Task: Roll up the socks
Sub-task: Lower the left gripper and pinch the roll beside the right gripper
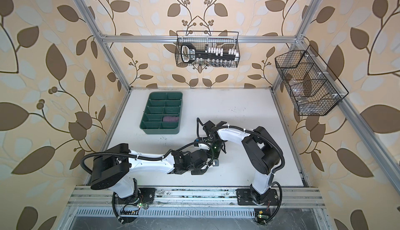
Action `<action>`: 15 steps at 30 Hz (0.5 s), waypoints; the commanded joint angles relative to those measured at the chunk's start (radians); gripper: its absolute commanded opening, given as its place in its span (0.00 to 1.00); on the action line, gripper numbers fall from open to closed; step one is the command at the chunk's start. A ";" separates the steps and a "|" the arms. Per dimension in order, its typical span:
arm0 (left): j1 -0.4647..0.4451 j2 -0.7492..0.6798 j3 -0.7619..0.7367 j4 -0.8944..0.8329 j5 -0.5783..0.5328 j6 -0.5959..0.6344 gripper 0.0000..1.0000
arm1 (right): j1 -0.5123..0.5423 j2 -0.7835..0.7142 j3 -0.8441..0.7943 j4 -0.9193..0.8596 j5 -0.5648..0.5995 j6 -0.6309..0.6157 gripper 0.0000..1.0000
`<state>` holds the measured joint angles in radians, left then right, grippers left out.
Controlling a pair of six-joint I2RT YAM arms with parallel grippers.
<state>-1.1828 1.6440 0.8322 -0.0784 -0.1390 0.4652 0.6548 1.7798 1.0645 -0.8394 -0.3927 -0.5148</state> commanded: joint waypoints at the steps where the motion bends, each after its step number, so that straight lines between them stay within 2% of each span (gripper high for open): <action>1: 0.077 0.085 0.007 -0.037 -0.020 -0.169 0.00 | 0.021 -0.069 -0.029 -0.005 -0.085 0.034 0.22; 5: 0.086 0.073 0.007 -0.059 0.006 -0.182 0.00 | -0.033 -0.168 -0.054 0.024 -0.044 0.044 0.39; 10: 0.113 0.040 0.007 -0.102 0.088 -0.186 0.00 | -0.130 -0.401 -0.142 0.100 0.020 0.027 0.48; 13: 0.148 0.036 0.019 -0.142 0.179 -0.163 0.00 | -0.211 -0.556 -0.191 0.187 0.113 0.080 0.50; 15: 0.190 0.041 0.039 -0.174 0.256 -0.156 0.00 | -0.278 -0.654 -0.213 0.268 0.218 0.173 0.50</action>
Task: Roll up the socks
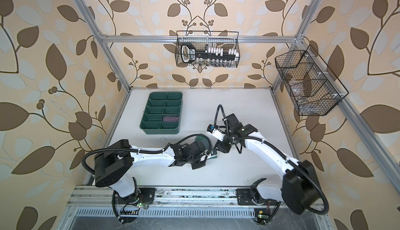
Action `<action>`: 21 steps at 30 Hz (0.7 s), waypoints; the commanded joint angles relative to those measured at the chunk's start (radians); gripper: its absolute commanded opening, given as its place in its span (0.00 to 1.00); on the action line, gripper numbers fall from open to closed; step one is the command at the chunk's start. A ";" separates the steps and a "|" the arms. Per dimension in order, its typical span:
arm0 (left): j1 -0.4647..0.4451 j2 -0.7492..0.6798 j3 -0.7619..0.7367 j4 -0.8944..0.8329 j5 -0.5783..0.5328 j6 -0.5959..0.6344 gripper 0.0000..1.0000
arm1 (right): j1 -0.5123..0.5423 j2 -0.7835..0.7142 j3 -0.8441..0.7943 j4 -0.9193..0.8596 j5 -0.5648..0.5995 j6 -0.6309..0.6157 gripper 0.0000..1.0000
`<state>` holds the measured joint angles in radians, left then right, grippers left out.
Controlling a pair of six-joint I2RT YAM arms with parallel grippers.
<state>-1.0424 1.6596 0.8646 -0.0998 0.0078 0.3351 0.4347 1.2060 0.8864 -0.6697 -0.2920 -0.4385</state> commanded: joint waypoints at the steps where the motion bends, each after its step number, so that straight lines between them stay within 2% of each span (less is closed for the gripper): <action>1: 0.071 0.032 0.023 -0.181 0.169 -0.014 0.00 | -0.102 -0.115 -0.039 0.118 0.127 0.118 0.50; 4: 0.129 0.058 0.081 -0.275 0.263 0.028 0.00 | -0.179 -0.246 -0.061 0.160 0.087 0.122 0.48; 8: 0.214 0.087 0.133 -0.354 0.443 0.062 0.00 | -0.167 -0.421 -0.162 0.205 -0.060 -0.062 0.48; 10: 0.245 0.126 0.175 -0.408 0.518 0.076 0.00 | -0.119 -0.478 -0.211 0.191 -0.067 -0.172 0.48; 15: 0.322 0.255 0.273 -0.494 0.656 0.056 0.00 | 0.153 -0.580 -0.324 0.186 0.207 -0.363 0.48; 17: 0.340 0.286 0.299 -0.510 0.668 0.044 0.00 | 0.285 -0.588 -0.382 0.227 0.306 -0.435 0.52; 19: 0.352 0.309 0.322 -0.531 0.684 0.044 0.00 | 0.421 -0.557 -0.428 0.299 0.435 -0.488 0.55; 21: 0.361 0.318 0.329 -0.535 0.692 0.038 0.00 | 0.531 -0.455 -0.446 0.391 0.565 -0.540 0.56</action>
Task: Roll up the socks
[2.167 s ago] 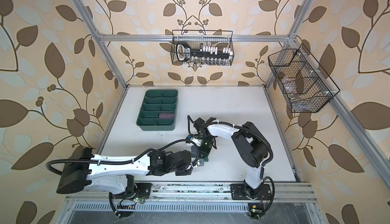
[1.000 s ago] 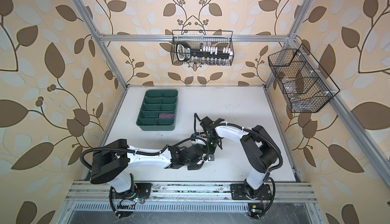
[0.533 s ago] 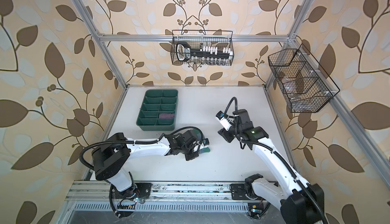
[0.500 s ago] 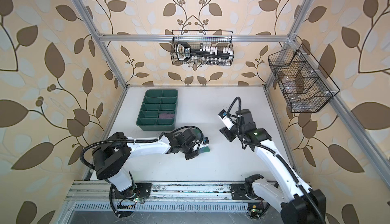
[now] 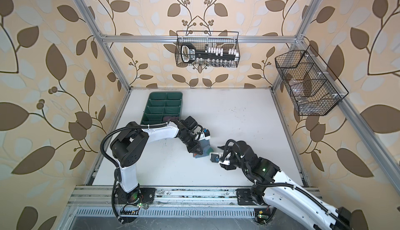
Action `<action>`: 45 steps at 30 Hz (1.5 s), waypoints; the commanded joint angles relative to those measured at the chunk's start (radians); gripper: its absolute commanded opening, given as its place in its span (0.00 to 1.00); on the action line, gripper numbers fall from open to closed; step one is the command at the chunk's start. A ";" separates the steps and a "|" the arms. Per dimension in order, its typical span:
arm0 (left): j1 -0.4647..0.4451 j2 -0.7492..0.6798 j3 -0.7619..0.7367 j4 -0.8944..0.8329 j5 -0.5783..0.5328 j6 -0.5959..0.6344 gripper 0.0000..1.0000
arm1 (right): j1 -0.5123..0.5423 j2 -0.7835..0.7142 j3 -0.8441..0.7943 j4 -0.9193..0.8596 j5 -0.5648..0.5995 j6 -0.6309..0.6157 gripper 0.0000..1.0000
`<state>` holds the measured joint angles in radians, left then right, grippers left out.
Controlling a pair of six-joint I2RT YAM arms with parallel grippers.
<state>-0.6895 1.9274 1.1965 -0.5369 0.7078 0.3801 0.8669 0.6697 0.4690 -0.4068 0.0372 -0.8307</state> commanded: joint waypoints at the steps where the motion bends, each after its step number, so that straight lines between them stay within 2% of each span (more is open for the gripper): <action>1: 0.010 0.050 -0.003 -0.097 -0.008 -0.009 0.00 | 0.125 0.135 -0.026 0.172 0.274 -0.158 0.57; 4: 0.015 0.050 -0.002 -0.094 -0.010 -0.014 0.00 | 0.146 0.320 -0.018 0.339 0.311 -0.170 0.57; 7: 0.017 0.053 0.001 -0.096 -0.008 -0.018 0.00 | 0.132 0.455 -0.029 0.504 0.290 -0.212 0.57; 11: 0.021 0.056 0.001 -0.094 -0.010 -0.022 0.00 | 0.083 0.600 -0.015 0.611 0.239 -0.242 0.58; 19: 0.020 0.068 0.008 -0.091 -0.019 -0.026 0.00 | 0.047 0.772 0.025 0.628 0.200 -0.240 0.53; 22: 0.021 0.068 0.010 -0.081 -0.022 -0.034 0.00 | 0.047 0.790 0.026 0.599 0.200 -0.227 0.42; 25: 0.021 0.063 0.011 -0.070 -0.035 -0.044 0.00 | 0.058 0.795 0.042 0.530 0.224 -0.197 0.18; 29: 0.027 0.010 -0.005 -0.045 -0.082 -0.064 0.06 | 0.073 0.765 0.061 0.382 0.260 -0.125 0.04; 31: 0.028 -0.025 -0.011 -0.040 -0.100 -0.068 0.09 | 0.079 0.743 0.079 0.285 0.261 -0.080 0.01; 35: 0.030 -0.130 -0.042 -0.023 -0.145 -0.078 0.23 | 0.084 0.715 0.138 0.082 0.250 0.022 0.00; 38: 0.037 -0.211 -0.068 -0.026 -0.164 -0.070 0.32 | 0.079 0.696 0.169 -0.043 0.188 0.067 0.00; 43: 0.059 -0.357 -0.100 -0.040 -0.277 -0.061 0.34 | 0.041 0.724 0.270 -0.262 0.044 0.158 0.00; 45: 0.068 -0.449 -0.128 -0.015 -0.374 -0.075 0.37 | 0.030 0.762 0.324 -0.339 0.007 0.195 0.00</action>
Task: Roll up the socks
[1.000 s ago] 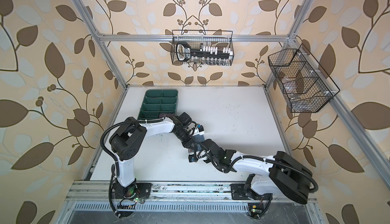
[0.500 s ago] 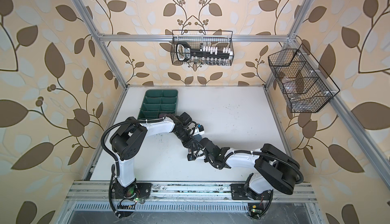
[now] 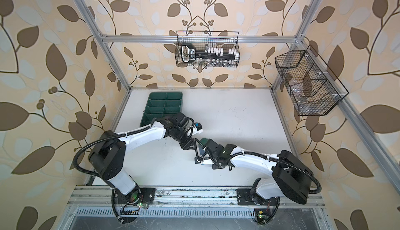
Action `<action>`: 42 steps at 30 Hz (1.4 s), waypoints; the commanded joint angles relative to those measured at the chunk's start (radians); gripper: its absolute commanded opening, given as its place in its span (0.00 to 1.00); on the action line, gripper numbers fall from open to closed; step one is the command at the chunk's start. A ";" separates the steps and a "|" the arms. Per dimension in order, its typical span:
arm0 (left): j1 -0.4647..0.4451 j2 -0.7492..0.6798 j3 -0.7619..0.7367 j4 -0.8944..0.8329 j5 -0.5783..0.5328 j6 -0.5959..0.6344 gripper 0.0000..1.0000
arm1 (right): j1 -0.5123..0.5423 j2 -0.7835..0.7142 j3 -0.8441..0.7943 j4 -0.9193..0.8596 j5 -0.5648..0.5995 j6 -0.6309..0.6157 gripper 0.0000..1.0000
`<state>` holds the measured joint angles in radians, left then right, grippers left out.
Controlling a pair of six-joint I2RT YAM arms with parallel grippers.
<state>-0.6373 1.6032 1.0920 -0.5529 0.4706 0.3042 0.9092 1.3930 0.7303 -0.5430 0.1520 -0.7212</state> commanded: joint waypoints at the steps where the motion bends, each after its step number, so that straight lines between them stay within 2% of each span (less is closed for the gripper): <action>1: 0.021 -0.172 -0.039 0.013 -0.179 -0.005 0.39 | -0.020 0.056 0.088 -0.227 -0.134 0.093 0.00; 5: 0.027 -0.391 -0.104 0.060 -0.365 -0.027 0.48 | -0.090 0.131 0.193 -0.310 -0.299 0.114 0.00; 8: 0.027 -0.542 -0.153 0.075 -0.412 -0.013 0.59 | -0.149 0.216 0.292 -0.393 -0.447 0.117 0.00; 9: 0.027 -0.592 -0.172 0.077 -0.392 -0.008 0.66 | -0.166 0.256 0.331 -0.426 -0.490 0.118 0.00; 11: 0.028 -0.661 -0.186 0.045 -0.297 0.026 0.71 | -0.187 0.323 0.384 -0.474 -0.553 0.118 0.00; 14: 0.026 -0.680 -0.152 -0.068 -0.158 0.046 0.66 | -0.209 0.393 0.412 -0.501 -0.570 0.109 0.00; 15: 0.020 -0.676 -0.142 -0.112 -0.121 0.052 0.65 | -0.219 0.403 0.407 -0.494 -0.565 0.108 0.00; 17: -0.030 -0.665 -0.135 -0.164 -0.134 0.061 0.63 | -0.240 0.403 0.393 -0.466 -0.573 0.110 0.00; 21: -0.303 -0.612 -0.178 -0.187 -0.342 0.152 0.66 | -0.269 0.405 0.375 -0.395 -0.558 0.113 0.00; 23: -0.397 -0.544 -0.190 -0.162 -0.406 0.161 0.65 | -0.277 0.419 0.372 -0.379 -0.548 0.114 0.00; 26: -0.482 -0.439 -0.212 -0.070 -0.456 0.173 0.64 | -0.286 0.447 0.364 -0.368 -0.529 0.109 0.00; 30: -0.531 -0.310 -0.248 0.132 -0.515 0.193 0.62 | -0.291 0.473 0.358 -0.364 -0.531 0.105 0.00; 35: -0.541 -0.127 -0.235 0.276 -0.614 0.208 0.60 | -0.294 0.471 0.358 -0.360 -0.555 0.097 0.00; 42: -0.538 -0.015 -0.251 0.416 -0.700 0.242 0.59 | -0.296 0.449 0.350 -0.354 -0.589 0.088 0.00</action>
<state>-1.1721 1.5677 0.8444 -0.2420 -0.1658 0.5133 0.6121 1.8194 1.1183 -0.9325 -0.4358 -0.6098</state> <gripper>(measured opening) 0.591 0.107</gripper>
